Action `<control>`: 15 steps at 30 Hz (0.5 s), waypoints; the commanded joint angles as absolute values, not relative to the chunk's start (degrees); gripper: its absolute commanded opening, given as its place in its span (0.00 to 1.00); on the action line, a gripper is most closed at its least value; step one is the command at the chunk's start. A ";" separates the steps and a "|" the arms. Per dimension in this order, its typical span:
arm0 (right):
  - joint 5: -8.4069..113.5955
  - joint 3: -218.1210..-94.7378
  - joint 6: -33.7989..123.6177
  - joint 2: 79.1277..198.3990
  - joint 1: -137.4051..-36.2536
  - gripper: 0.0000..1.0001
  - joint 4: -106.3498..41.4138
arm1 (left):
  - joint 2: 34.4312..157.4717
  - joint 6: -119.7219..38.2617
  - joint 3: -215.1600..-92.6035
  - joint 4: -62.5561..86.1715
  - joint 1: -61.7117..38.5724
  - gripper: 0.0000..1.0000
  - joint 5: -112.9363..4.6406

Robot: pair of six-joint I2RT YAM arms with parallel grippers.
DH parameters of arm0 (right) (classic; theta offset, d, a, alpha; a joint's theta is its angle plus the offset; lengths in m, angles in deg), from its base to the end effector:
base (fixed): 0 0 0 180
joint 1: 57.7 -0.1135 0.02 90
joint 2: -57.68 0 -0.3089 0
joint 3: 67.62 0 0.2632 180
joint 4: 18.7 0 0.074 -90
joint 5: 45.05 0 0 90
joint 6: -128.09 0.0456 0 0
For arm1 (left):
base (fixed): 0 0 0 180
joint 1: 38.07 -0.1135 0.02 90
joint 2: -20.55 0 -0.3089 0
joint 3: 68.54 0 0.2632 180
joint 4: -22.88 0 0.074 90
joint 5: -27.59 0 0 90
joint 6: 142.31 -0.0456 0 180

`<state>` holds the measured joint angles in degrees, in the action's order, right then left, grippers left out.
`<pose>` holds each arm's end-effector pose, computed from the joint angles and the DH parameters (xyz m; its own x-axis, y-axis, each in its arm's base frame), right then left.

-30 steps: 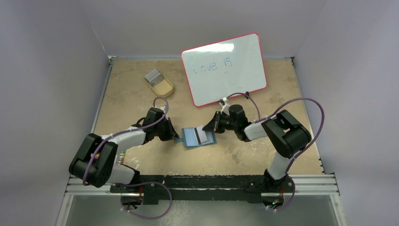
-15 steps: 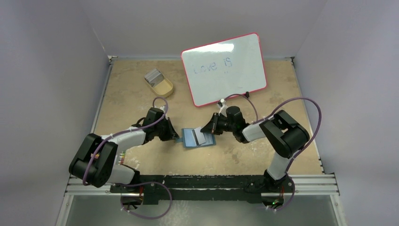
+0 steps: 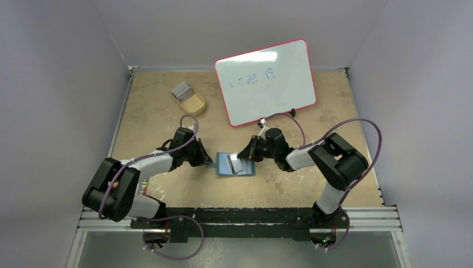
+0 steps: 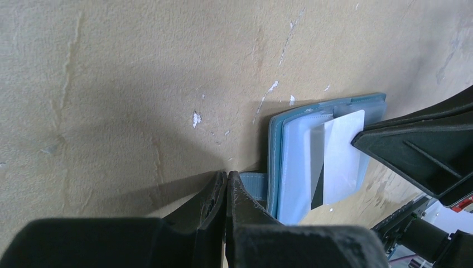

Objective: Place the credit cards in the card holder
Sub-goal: Insert the credit card into the card holder.

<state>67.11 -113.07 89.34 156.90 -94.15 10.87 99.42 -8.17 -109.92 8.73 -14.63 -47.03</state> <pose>0.2561 0.2105 0.1585 -0.8513 0.2691 -0.4503 -0.2605 0.5283 0.8081 0.2176 -0.1075 0.1639 -0.8886 -0.3466 -0.3005 -0.1174 0.8051 -0.5814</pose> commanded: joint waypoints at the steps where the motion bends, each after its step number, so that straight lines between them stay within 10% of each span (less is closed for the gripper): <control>1: 64.66 -112.05 92.36 156.05 -94.66 0.00 14.14 | 98.94 -3.70 -107.66 13.57 -13.75 0.00 -49.32; 15: 61.83 -107.19 96.23 153.92 -94.28 0.00 20.20 | 102.43 10.33 -102.43 30.10 -10.64 0.00 -52.09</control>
<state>63.98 -107.95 95.06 156.03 -94.13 16.60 99.98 6.30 -102.99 24.93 -12.73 -50.22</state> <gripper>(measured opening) 0.007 0.006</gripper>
